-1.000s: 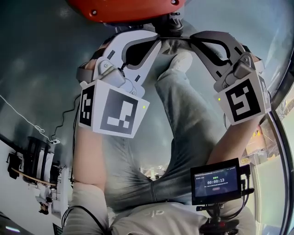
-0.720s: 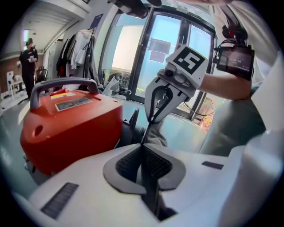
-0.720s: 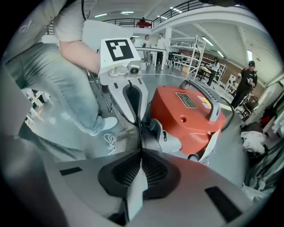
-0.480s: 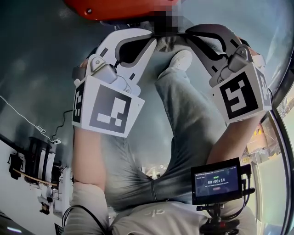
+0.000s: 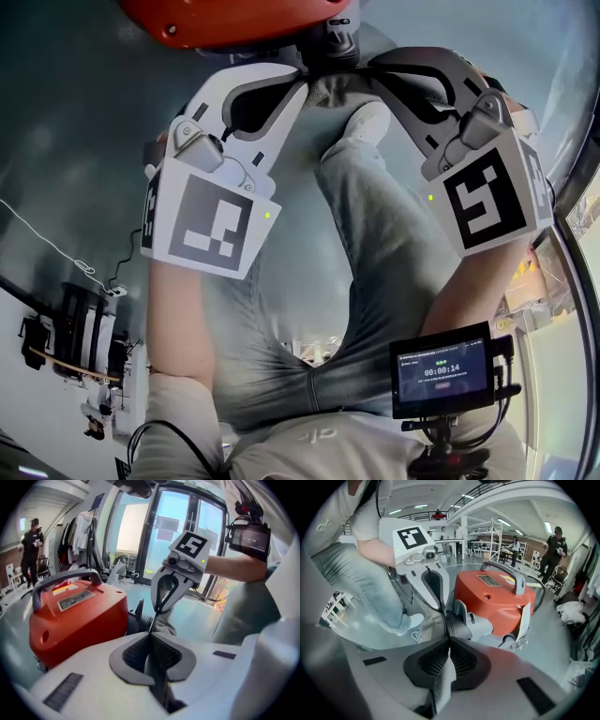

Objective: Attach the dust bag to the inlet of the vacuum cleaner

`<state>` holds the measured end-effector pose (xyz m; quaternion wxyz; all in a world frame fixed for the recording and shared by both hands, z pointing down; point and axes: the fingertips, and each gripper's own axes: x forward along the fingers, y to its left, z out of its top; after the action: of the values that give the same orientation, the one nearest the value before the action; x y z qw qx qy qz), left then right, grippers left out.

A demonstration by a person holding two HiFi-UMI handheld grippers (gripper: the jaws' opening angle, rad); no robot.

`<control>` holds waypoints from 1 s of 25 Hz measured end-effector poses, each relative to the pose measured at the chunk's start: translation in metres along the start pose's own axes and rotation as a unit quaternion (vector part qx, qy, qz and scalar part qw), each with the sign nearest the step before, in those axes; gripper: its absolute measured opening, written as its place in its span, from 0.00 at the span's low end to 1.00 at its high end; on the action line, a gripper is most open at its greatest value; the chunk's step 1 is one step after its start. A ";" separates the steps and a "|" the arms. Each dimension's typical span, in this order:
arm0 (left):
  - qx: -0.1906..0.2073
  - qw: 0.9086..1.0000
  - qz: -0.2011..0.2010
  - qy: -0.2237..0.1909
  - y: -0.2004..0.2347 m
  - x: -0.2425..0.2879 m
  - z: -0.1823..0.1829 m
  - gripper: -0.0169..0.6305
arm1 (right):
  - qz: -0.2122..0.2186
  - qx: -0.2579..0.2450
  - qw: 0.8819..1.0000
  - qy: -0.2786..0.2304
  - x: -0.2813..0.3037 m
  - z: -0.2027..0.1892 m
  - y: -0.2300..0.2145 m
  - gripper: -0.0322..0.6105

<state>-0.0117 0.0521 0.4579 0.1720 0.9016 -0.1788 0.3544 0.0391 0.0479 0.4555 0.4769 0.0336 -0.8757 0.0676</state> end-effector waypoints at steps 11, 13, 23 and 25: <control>-0.014 0.998 -0.039 -0.049 -0.007 -0.002 0.014 0.05 | 0.002 0.043 0.999 -0.019 -0.010 -0.016 0.000 0.08; -0.026 0.997 -0.061 -0.032 -0.008 -0.015 0.009 0.07 | 0.001 0.049 0.999 -0.023 -0.027 -0.022 0.000 0.09; 0.033 0.994 -0.015 0.099 -0.034 0.066 -0.045 0.41 | -0.054 0.002 0.994 0.090 0.024 -0.135 0.013 0.33; 0.035 0.994 -0.015 0.103 -0.034 0.083 -0.048 0.38 | -0.025 -0.008 0.994 0.107 0.042 -0.134 0.018 0.32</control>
<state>0.0323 0.0865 0.5426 0.1627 0.8682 -0.1341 0.4493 0.1256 0.0862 0.5613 0.5699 0.0439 -0.8189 0.0519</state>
